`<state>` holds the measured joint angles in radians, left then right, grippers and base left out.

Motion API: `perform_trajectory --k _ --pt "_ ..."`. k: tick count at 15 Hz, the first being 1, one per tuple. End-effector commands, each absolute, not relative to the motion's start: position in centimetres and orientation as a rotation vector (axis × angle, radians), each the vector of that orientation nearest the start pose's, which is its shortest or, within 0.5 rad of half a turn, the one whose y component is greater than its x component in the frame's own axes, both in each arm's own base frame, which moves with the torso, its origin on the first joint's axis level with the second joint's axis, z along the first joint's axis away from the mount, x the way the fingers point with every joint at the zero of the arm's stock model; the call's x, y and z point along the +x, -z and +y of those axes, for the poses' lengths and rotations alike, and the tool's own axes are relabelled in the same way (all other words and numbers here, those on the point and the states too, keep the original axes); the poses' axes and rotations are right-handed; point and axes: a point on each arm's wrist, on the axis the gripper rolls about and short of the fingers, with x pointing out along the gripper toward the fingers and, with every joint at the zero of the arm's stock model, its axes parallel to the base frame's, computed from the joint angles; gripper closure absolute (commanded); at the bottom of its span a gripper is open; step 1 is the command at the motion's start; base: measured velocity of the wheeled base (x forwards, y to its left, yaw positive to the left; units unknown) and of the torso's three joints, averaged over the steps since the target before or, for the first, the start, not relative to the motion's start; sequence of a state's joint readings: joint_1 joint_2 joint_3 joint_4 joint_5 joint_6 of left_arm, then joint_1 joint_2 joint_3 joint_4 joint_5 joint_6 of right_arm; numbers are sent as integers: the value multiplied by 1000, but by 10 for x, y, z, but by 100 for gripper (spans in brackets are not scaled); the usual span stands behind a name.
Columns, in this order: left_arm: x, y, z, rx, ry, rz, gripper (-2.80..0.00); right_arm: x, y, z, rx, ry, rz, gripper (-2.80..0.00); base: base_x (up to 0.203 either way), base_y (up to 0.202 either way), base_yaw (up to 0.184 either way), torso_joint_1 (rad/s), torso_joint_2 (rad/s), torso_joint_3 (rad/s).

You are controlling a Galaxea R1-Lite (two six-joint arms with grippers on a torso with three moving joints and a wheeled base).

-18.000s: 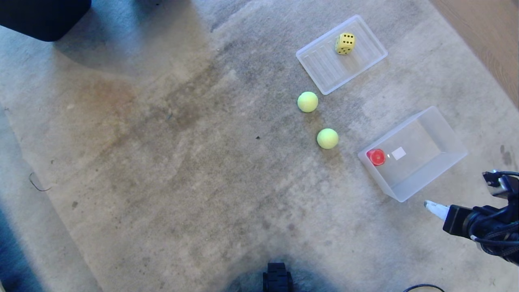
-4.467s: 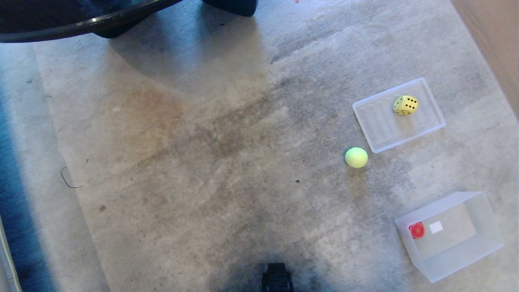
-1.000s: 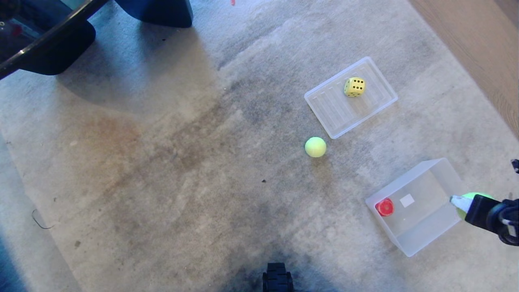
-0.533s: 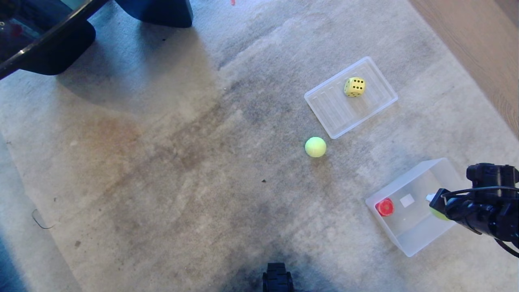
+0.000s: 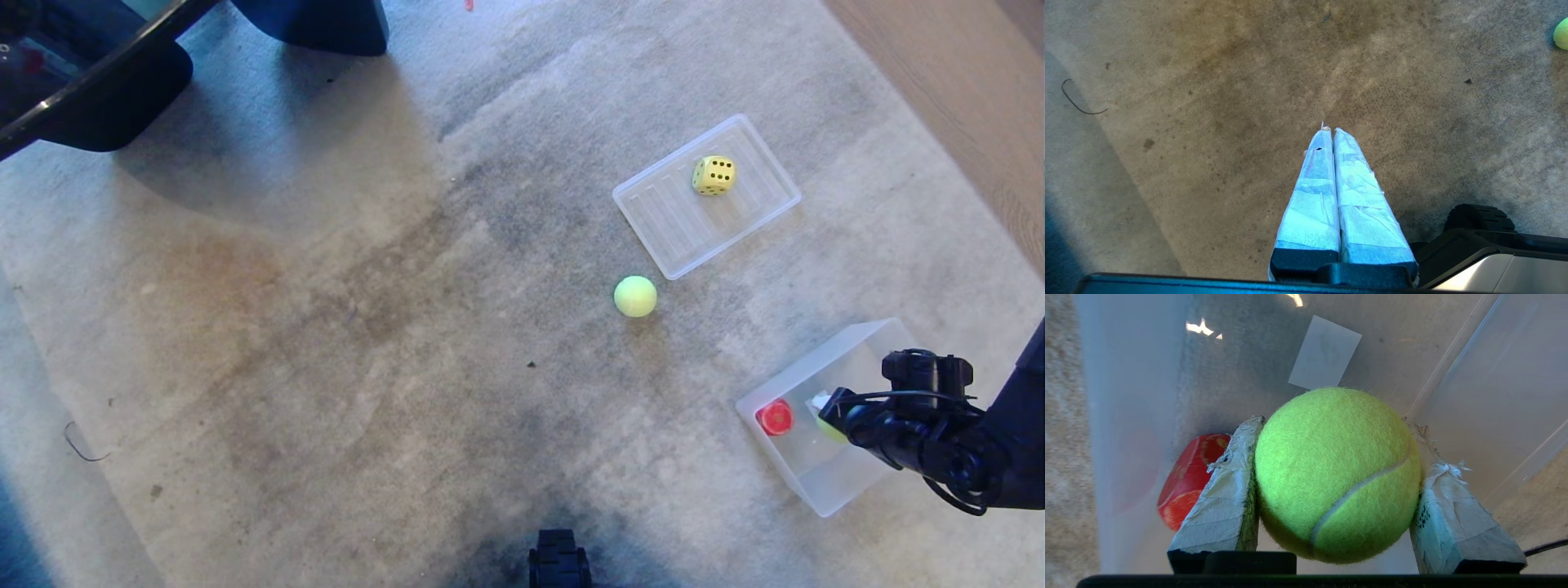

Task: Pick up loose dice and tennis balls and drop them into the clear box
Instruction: Put the ball in the box

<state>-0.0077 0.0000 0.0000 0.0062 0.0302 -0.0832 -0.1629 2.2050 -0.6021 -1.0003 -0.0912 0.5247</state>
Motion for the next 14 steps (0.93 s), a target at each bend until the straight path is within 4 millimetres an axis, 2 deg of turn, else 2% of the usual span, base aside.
perform_trajectory --k 1,2,3,5,7,11,12,14 --pt "-23 -75 1 -84 -23 5 0 329 9 -56 527 408 557 0 0 0 0 0 0 0" --pt "-23 -75 1 -84 -23 5 0 330 10 -56 527 405 545 0 0 0 0 0 0 0" --pt "-23 -75 1 -84 -23 5 0 330 11 -55 525 403 544 -280 0 0 0 0 0 0" --pt "-23 -75 1 -84 -23 5 0 328 3 -55 525 399 528 -280 0 0 0 0 0 0" --pt "-23 -75 1 -84 -23 5 0 320 -16 -55 523 390 491 -280 0 0 0 0 0 0" --pt "-23 -75 1 -84 -23 5 0 277 -61 -54 489 371 419 -280 0 0 0 0 0 0" --pt "-23 -75 1 -84 -23 5 0 262 -77 -52 485 361 376 0 0 0 0 0 0 0" --pt "-23 -75 1 -84 -23 5 0 229 -107 -45 454 336 307 0 0 0 0 0 0 0"
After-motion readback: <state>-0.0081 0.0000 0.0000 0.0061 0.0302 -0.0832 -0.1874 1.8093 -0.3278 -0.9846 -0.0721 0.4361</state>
